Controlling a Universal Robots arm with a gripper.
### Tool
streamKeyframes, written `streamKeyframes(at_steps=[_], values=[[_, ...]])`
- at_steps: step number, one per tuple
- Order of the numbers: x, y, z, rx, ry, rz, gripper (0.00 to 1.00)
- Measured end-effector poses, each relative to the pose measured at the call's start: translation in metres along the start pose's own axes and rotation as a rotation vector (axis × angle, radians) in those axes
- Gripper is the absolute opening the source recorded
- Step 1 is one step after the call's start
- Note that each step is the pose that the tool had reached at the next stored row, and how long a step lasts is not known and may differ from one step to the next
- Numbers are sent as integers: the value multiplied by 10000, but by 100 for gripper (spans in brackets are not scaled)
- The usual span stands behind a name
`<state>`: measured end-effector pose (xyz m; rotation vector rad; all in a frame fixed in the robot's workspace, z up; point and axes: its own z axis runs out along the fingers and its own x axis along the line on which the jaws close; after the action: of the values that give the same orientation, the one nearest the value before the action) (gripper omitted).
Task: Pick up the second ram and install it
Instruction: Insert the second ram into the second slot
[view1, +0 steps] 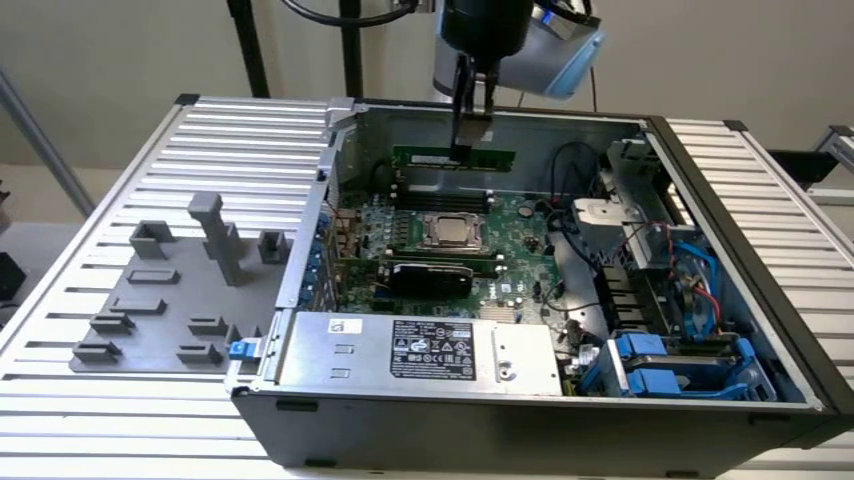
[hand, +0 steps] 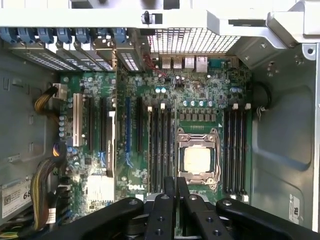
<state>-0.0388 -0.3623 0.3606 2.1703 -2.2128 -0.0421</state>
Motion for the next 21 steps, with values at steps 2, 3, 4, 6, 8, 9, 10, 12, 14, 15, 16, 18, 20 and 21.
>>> streamKeyframes(at_steps=[2,3,4,6,8,9,10,12,14,15,16,18,20,21], values=[[-12,12,36,-2,3,1,0],[-18,17,54,-2,3,1,0],[-24,23,72,-2,3,1,0],[-35,27,109,-2,3,4,0],[-43,28,144,-3,4,7,0],[-47,27,164,-1,2,9,0],[-48,26,181,-2,3,8,0],[-49,24,217,-1,3,9,0],[-49,17,255,-2,1,37,0],[-49,12,272,-3,0,94,0],[-50,6,290,-3,-4,153,0],[-50,-8,325,-4,-10,257,0],[-51,-25,361,-5,-12,330,0],[-51,-34,378,-5,-13,349,0]])
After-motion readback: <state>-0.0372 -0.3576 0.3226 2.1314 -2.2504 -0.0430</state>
